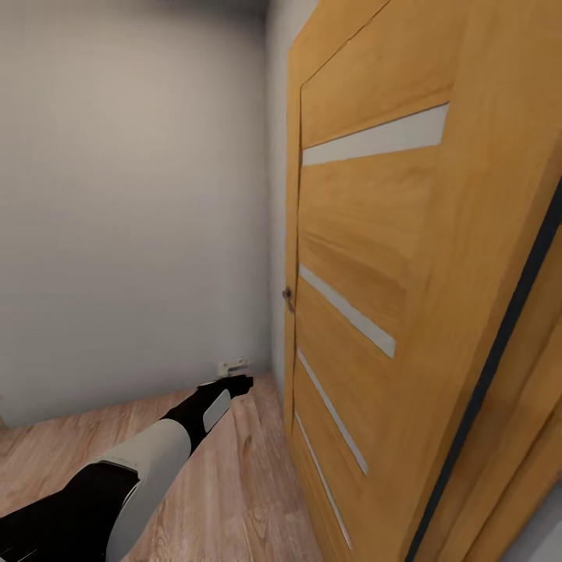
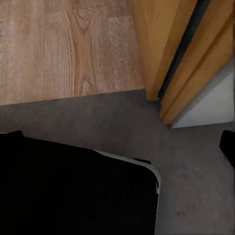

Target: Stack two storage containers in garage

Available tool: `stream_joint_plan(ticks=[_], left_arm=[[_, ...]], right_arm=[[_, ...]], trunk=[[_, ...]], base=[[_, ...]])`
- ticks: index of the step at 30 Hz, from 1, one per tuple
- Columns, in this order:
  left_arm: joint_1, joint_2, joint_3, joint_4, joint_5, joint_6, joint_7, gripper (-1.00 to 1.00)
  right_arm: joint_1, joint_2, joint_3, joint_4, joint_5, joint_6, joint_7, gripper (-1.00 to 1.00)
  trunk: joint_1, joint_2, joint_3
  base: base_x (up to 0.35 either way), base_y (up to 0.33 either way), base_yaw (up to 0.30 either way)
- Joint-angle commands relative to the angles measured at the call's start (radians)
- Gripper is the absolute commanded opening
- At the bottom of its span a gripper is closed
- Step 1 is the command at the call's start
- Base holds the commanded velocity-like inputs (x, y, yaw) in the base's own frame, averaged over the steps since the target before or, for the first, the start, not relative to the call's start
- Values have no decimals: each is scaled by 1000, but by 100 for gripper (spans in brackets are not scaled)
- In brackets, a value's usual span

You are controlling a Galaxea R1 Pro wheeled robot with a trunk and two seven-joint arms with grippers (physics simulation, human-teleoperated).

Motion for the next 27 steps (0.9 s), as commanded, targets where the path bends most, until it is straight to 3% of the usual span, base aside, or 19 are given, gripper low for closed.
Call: stream_joint_plan(ticks=[1, 22, 24, 27], left_arm=[[0, 0, -9, -2, 9, 4, 7, 100], [0, 8, -11, 4, 6, -4, 6, 100], [3, 25, -12, 43, 4, -53, 4, 100], [5, 27, -14, 122, 3, -108, -8, 100]], right_arm=[[0, 0, 5, 1, -3, -3, 2, 100], [0, 0, 5, 1, -3, -3, 2, 100], [0, 0, 5, 1, -3, -3, 2, 100], [0, 0, 5, 1, -3, -3, 1, 100]], trunk=[[0, -1, 0], [0, -1, 0], [0, -1, 0], [0, -1, 0]], base=[[0, -147, 251], [0, -15, 251], [0, 0, 251], [0, 0, 251]])
